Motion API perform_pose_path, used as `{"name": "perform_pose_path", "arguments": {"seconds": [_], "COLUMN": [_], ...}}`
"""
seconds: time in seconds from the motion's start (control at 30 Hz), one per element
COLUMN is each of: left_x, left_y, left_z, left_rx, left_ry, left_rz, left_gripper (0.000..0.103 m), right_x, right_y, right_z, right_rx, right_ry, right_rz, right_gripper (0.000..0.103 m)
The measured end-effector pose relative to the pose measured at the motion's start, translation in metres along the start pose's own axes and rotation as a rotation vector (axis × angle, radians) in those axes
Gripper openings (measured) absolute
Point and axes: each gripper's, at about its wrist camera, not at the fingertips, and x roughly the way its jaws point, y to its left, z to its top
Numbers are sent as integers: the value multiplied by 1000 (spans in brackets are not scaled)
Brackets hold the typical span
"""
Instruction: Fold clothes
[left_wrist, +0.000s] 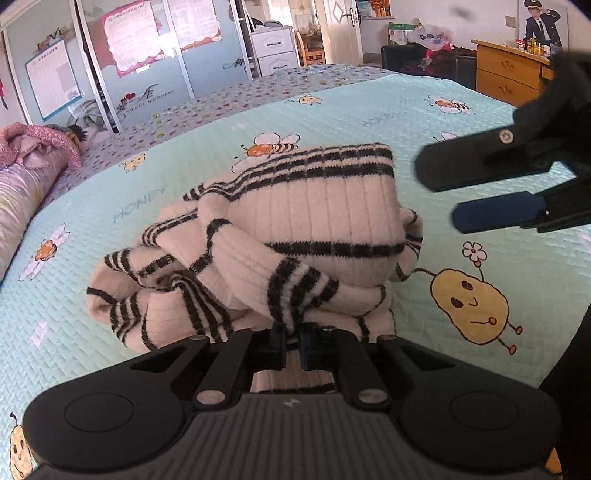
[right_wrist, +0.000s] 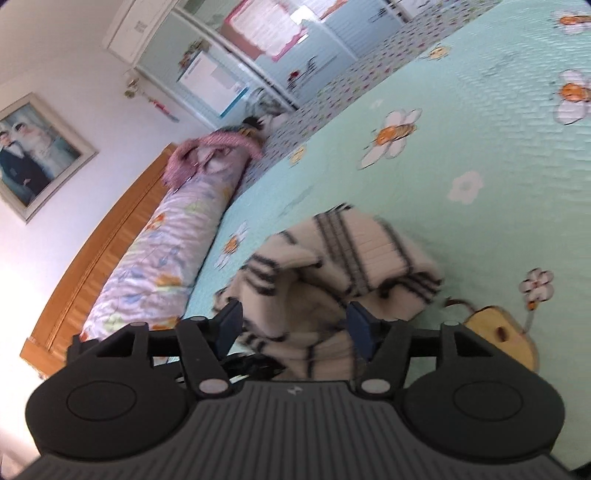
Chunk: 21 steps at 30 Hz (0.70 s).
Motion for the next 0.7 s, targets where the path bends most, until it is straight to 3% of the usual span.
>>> {"name": "perform_pose_path", "arguments": {"seconds": [0.33,0.7], "left_x": [-5,-6], "left_y": [3,8], "left_z": [5,5], "left_rx": [12,19], "left_ry": [-6,-3], "left_rz": [11,6], "left_gripper": [6,6], "right_x": [40,91], "right_y": [-47,-63], "right_z": [7,6], "right_rx": [224,421], "right_ry": [-19,47], "right_rz": [-77,7], "right_gripper": [74,75]}}
